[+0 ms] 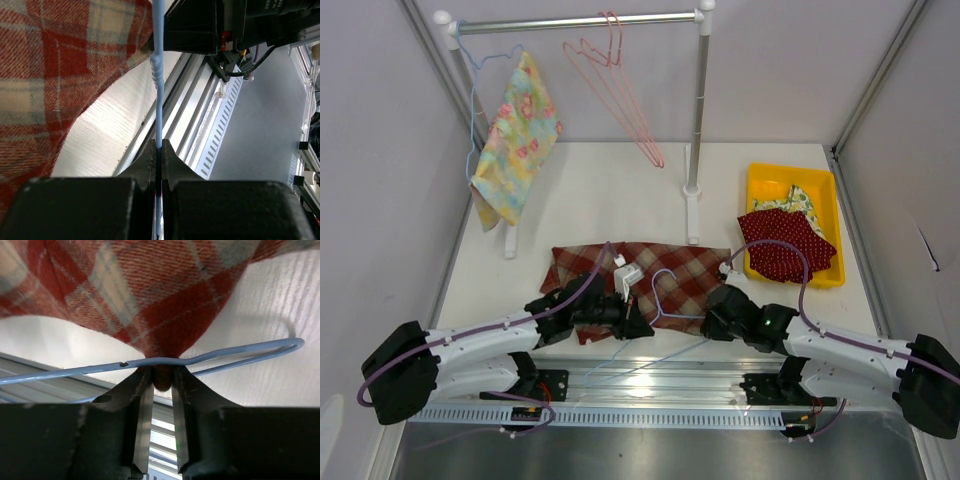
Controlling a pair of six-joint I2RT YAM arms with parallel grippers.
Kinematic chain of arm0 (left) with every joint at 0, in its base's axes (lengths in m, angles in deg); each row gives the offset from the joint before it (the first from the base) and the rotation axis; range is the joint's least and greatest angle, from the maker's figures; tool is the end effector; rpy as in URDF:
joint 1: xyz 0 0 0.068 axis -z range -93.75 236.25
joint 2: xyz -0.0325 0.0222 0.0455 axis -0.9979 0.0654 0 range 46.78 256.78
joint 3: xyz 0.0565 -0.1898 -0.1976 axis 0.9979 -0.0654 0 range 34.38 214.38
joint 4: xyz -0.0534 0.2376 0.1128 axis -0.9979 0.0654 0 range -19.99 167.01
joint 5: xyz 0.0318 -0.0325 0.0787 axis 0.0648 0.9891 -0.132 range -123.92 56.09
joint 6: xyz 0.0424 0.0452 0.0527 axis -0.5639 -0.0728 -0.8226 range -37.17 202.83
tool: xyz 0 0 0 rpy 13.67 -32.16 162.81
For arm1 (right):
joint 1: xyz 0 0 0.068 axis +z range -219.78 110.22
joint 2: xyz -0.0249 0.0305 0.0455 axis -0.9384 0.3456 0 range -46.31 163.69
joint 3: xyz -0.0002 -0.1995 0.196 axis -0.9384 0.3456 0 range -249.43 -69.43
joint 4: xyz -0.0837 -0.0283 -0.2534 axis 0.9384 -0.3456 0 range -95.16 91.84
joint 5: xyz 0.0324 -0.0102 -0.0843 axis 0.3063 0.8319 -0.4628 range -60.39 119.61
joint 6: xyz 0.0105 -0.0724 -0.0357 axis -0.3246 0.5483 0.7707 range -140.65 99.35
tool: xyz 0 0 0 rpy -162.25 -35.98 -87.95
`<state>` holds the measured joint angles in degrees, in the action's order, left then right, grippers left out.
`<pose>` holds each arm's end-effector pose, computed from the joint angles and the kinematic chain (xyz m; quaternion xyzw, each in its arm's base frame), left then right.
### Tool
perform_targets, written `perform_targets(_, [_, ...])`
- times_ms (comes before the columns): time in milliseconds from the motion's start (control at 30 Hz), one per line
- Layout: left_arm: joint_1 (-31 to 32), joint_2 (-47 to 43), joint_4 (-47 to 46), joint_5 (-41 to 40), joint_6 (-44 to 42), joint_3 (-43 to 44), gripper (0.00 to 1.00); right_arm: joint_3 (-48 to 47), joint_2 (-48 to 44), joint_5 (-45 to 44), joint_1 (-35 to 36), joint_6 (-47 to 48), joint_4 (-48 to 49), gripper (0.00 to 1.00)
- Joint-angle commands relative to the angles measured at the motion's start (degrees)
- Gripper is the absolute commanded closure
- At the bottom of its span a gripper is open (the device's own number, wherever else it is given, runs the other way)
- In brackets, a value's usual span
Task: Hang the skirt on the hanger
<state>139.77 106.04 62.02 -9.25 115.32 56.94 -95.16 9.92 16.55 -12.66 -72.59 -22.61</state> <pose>0.1195 -0.2111 0.1775 0.2604 0.8064 -0.4741 0.2389 0.1215 0.1586 0.1456 -0.0086 0.9480 0.1808 0.2620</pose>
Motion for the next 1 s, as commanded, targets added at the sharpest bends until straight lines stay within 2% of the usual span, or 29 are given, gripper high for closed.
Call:
perform_targets(0, [0.4,0.1,-3.8,-0.5,-1.0,-0.6,1.00,-4.0,-2.7,-5.1,-0.6,-0.6,-2.4,0.80])
perform_targets(167, [0.4,0.6,-6.8,-1.5,-1.8,-0.9,1.00,-11.6,-3.5,-4.3,-3.3,2.7,-8.9,0.86])
perform_targets(367, [-1.0,2.6,-8.9,-2.5,-2.7,-0.3,1.00,-17.1,-3.0,-4.5,-4.5,5.1,-13.0,0.86])
perform_targets(700, [-6.5,0.9,-8.6,-2.2,-3.7,-3.1,1.00,-18.0,-4.1,-2.1,-6.1,6.5,-14.8,0.87])
perform_targets(967, [-7.3,1.7,-7.1,-4.1,-5.4,-2.1,1.00,-18.2,-6.5,-3.1,-7.4,6.9,-17.9,0.87])
